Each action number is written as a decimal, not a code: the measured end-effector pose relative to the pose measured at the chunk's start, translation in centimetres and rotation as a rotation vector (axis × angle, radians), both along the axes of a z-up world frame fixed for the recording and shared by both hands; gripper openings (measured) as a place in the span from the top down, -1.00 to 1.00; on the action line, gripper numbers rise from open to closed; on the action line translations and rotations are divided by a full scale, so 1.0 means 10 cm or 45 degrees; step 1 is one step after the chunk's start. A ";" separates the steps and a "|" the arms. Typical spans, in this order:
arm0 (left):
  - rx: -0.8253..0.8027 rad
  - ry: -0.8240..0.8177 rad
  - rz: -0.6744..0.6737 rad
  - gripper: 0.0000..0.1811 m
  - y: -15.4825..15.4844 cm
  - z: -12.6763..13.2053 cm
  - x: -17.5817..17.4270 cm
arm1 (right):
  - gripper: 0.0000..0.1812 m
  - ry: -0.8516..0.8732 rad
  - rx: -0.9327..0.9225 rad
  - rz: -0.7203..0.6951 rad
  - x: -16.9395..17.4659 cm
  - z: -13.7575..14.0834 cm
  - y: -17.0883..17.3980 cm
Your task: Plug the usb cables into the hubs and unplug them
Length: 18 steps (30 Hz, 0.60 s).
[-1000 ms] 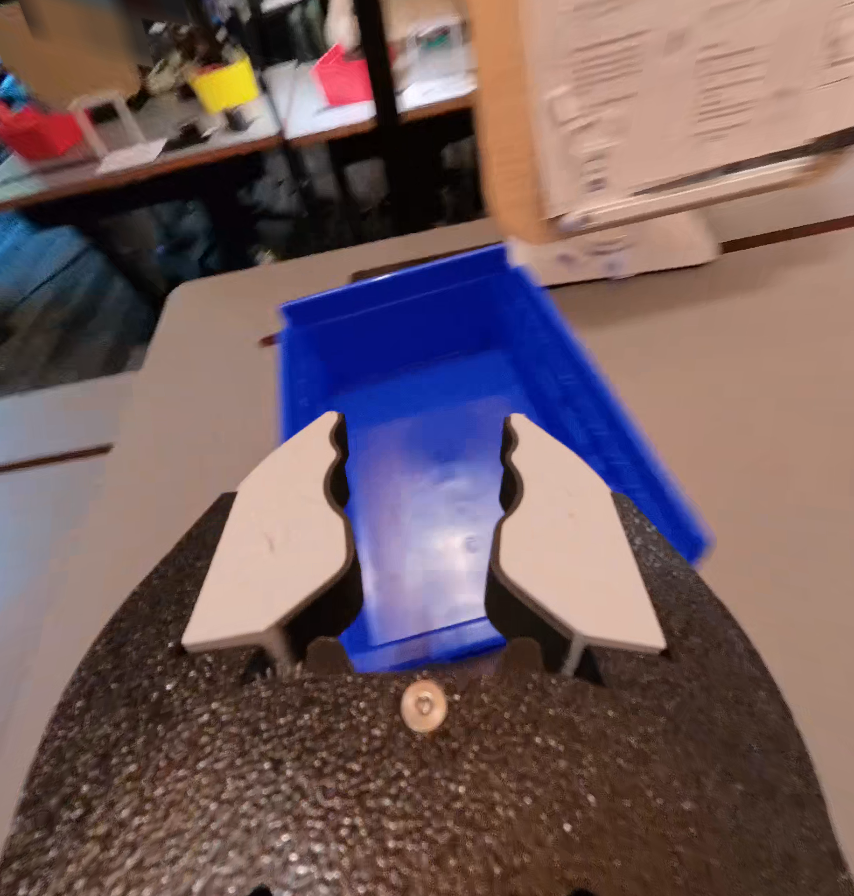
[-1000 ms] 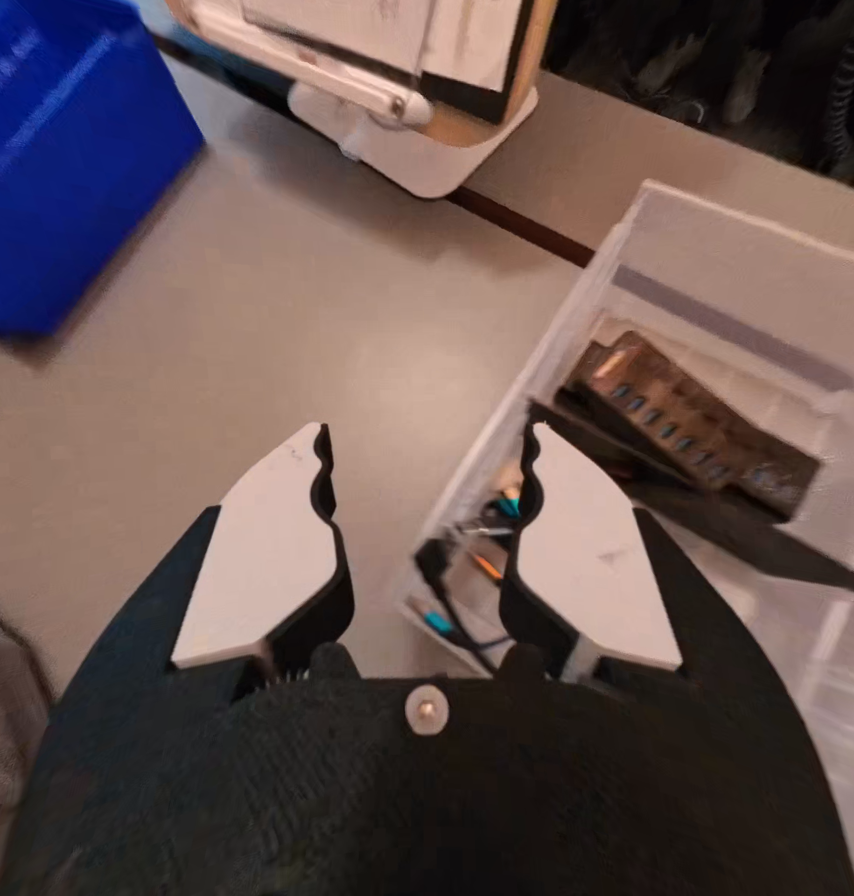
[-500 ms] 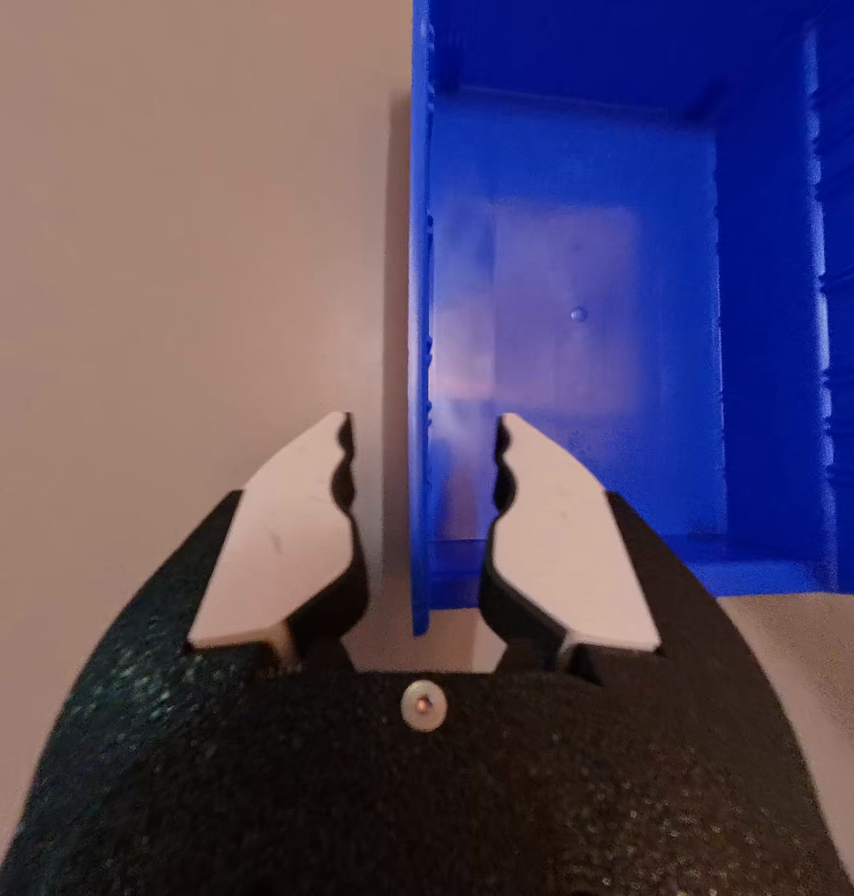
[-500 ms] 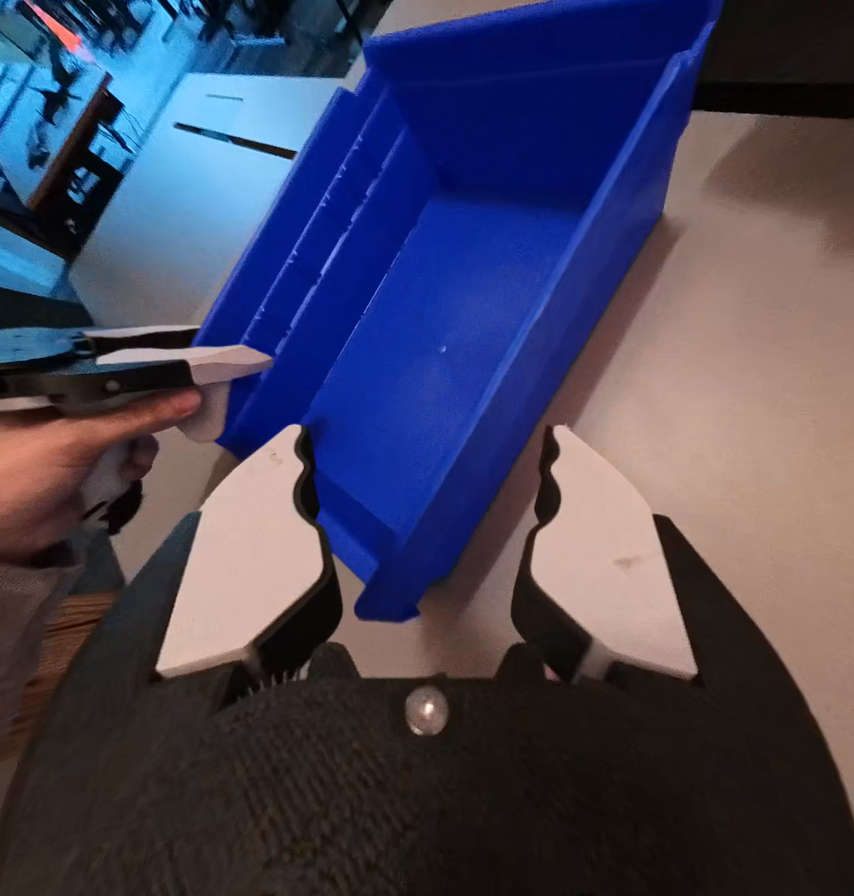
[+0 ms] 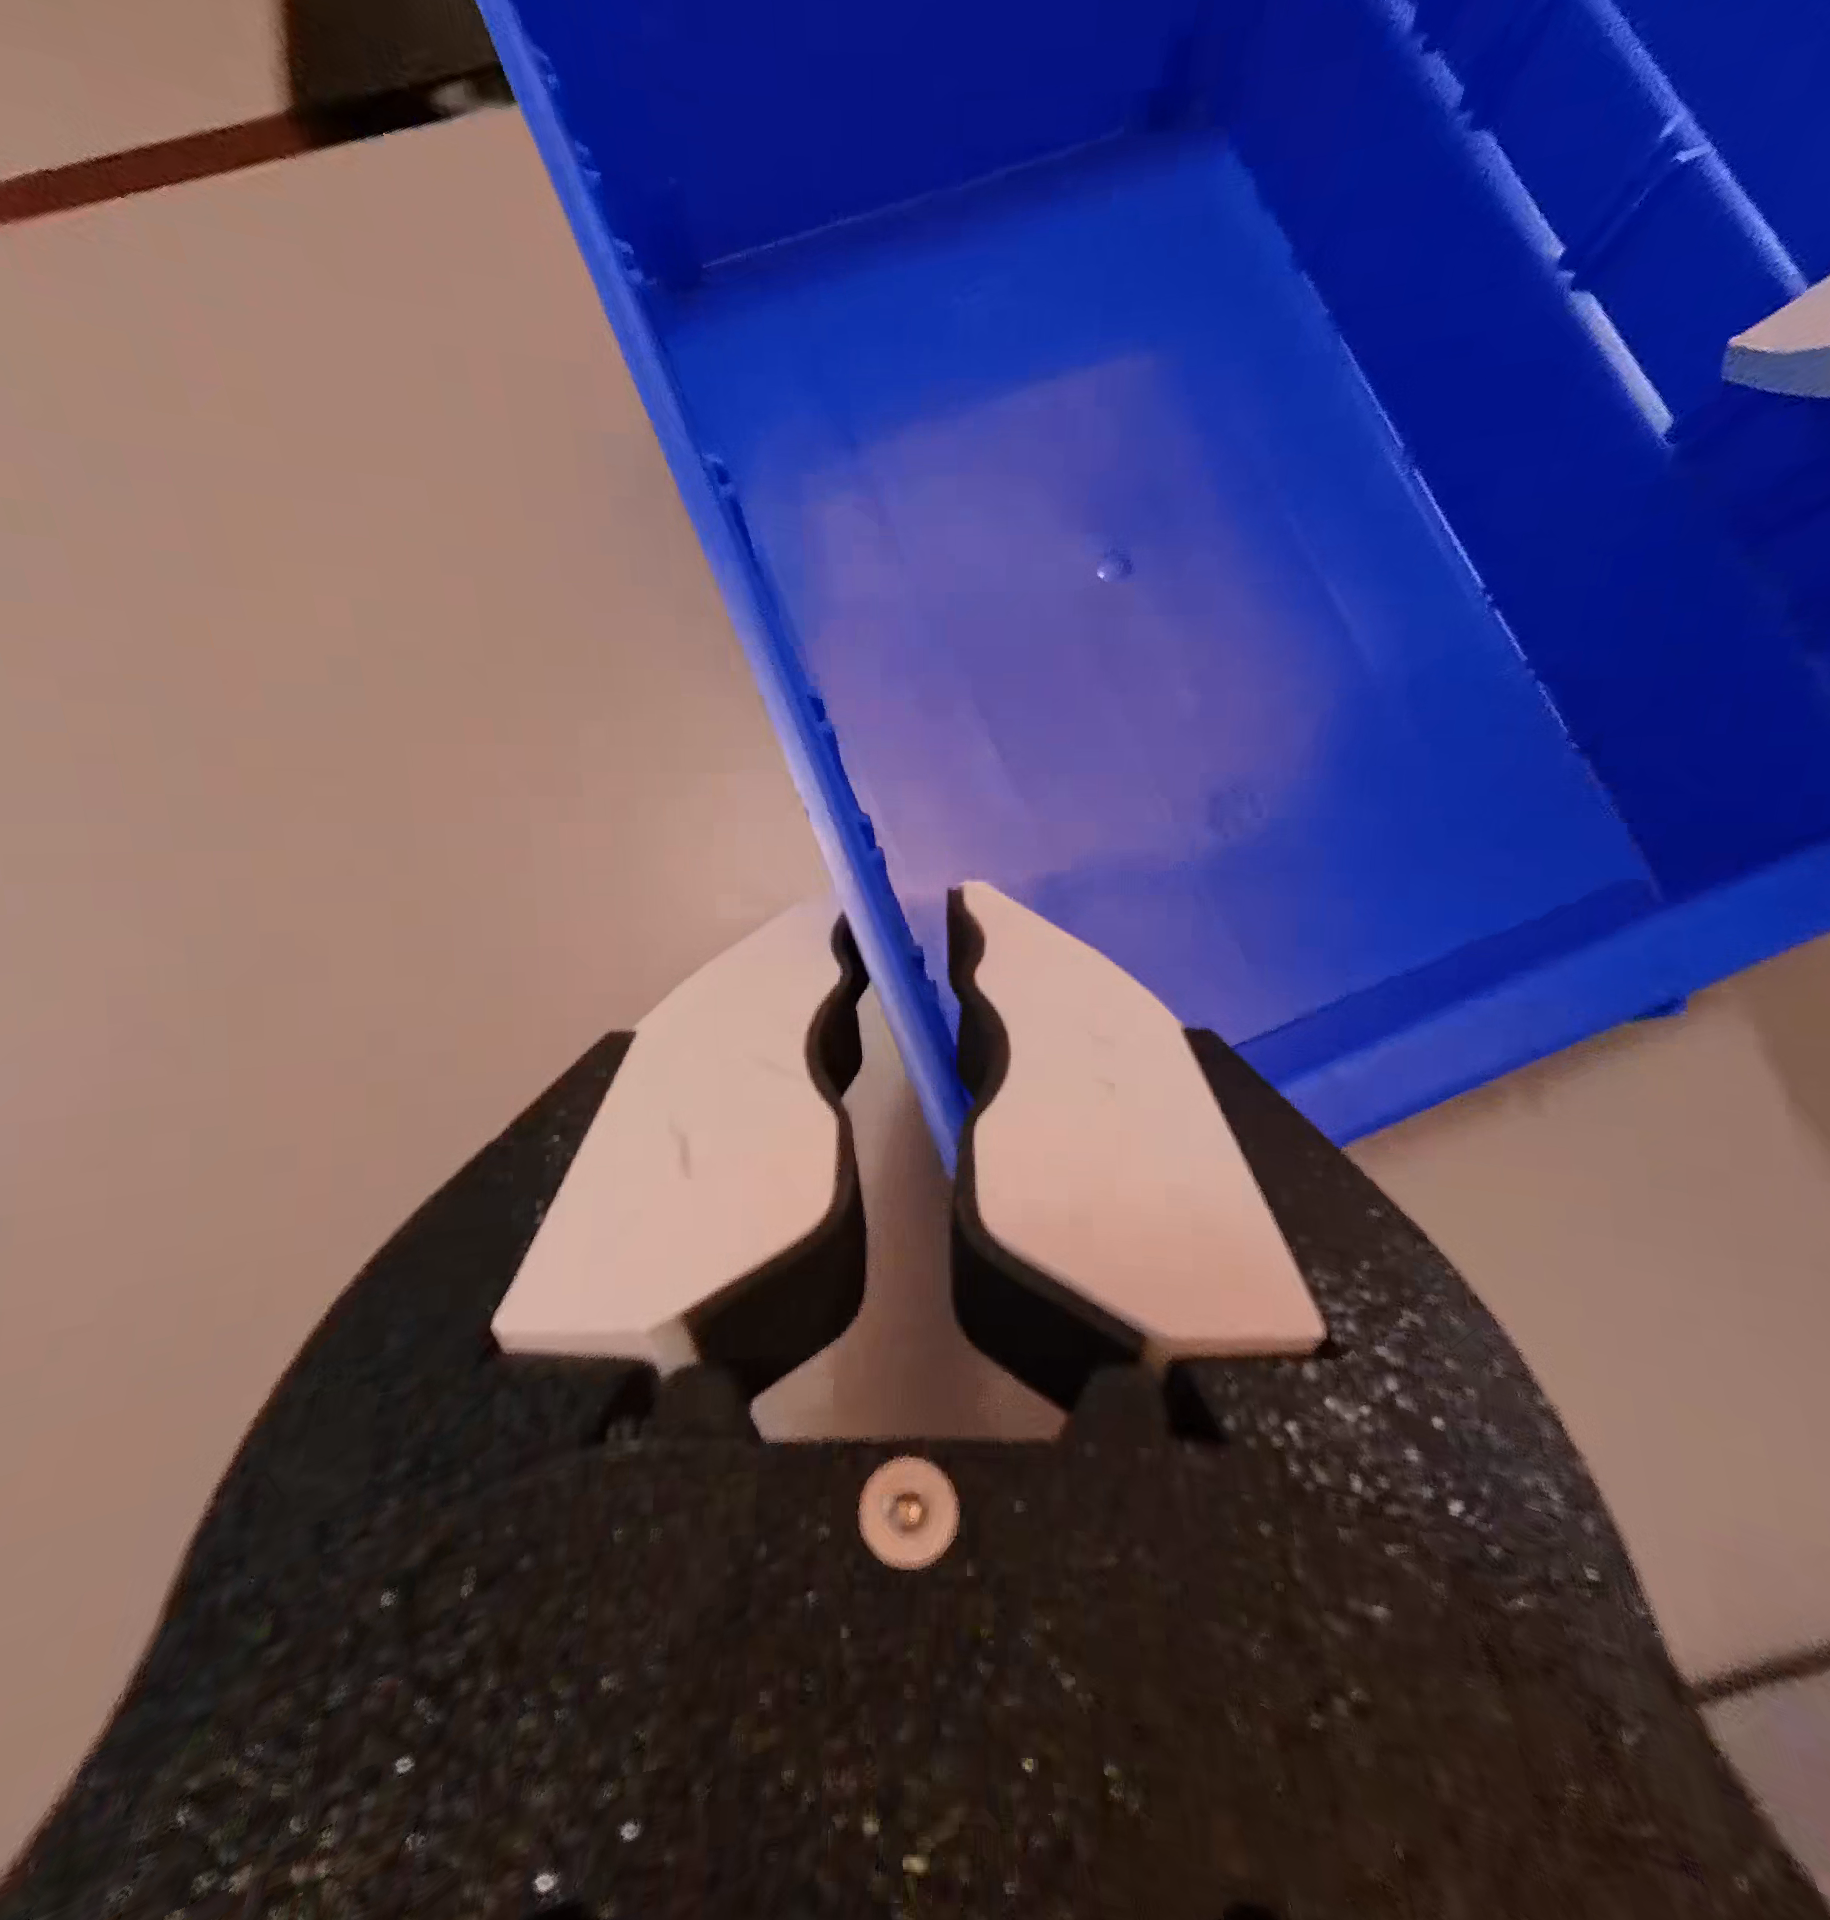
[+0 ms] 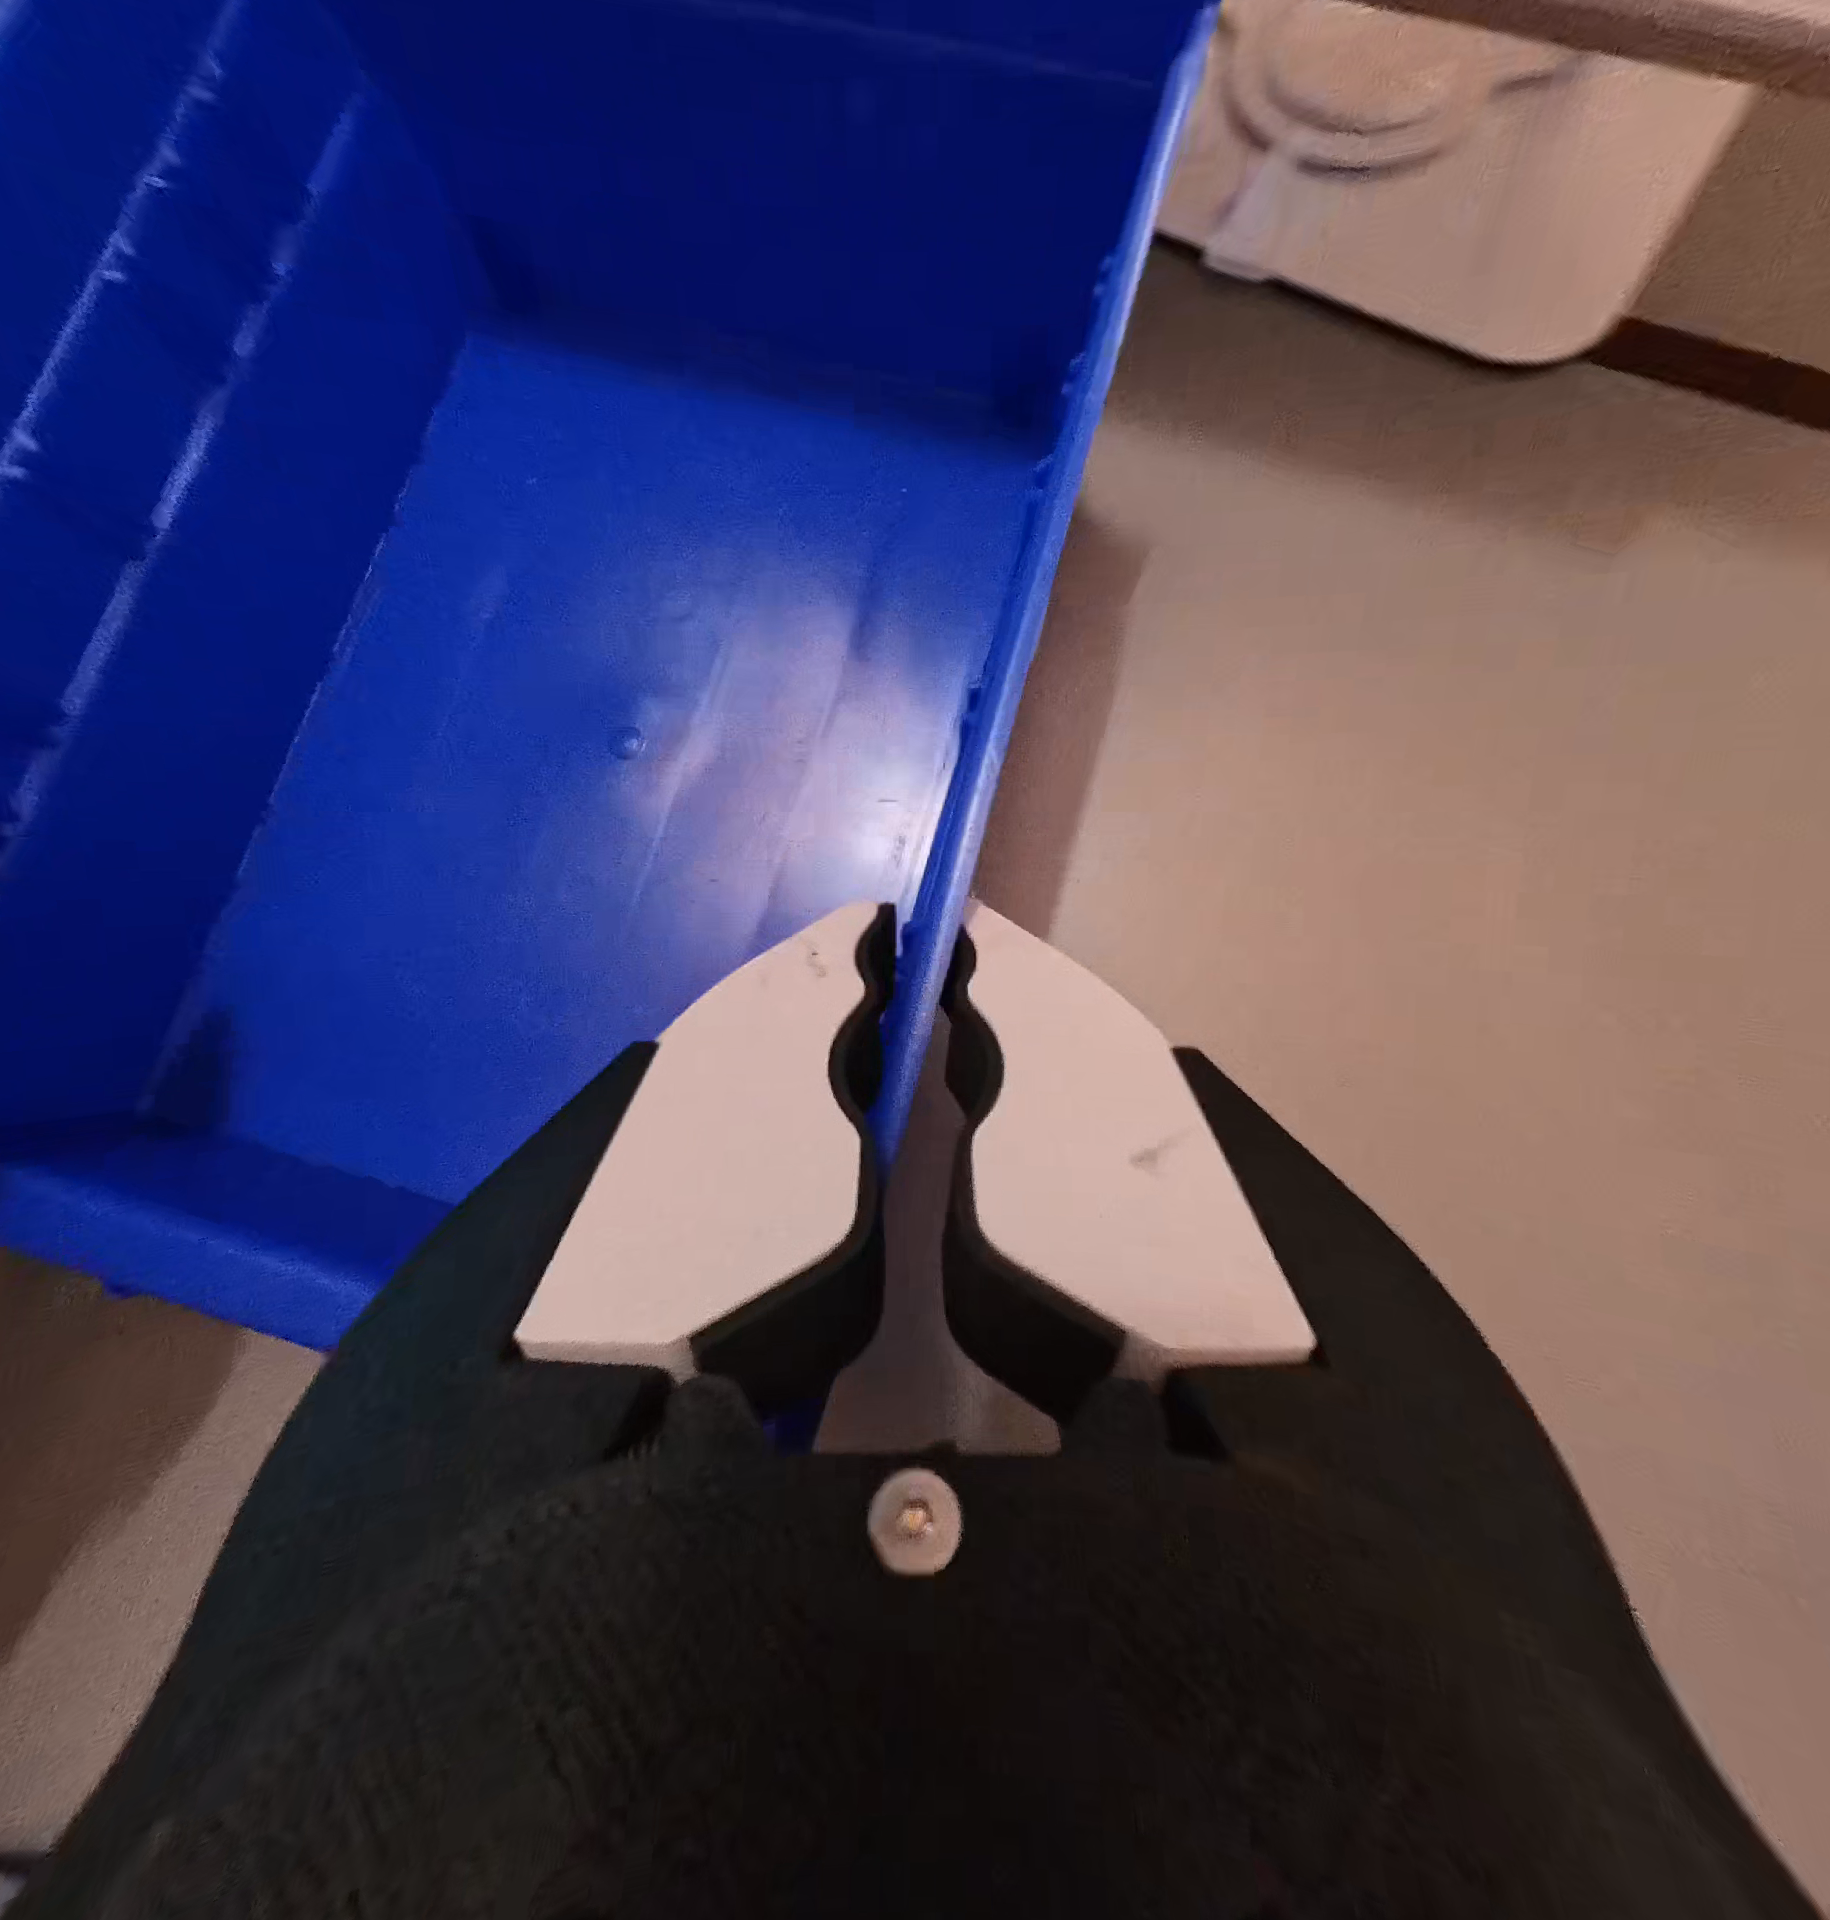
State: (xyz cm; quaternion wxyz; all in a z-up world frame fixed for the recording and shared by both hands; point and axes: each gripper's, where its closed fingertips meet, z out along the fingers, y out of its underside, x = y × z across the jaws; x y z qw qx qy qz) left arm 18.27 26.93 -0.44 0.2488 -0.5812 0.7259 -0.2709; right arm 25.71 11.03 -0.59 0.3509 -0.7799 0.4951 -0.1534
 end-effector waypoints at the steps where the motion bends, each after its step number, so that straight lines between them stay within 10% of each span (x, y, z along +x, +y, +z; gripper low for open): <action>1: -0.019 -0.009 -0.045 0.85 -0.22 0.00 0.01 | 0.92 -0.014 -0.015 -0.046 -0.04 0.03 -0.25; 9: -0.105 0.022 -0.286 0.79 -1.51 -0.16 0.19 | 0.93 -0.002 -0.157 -0.231 -0.08 0.00 -1.66; 18: -0.069 0.045 -0.244 0.73 -1.75 -0.25 0.12 | 0.71 -0.008 -0.102 -0.145 0.01 -0.11 -1.80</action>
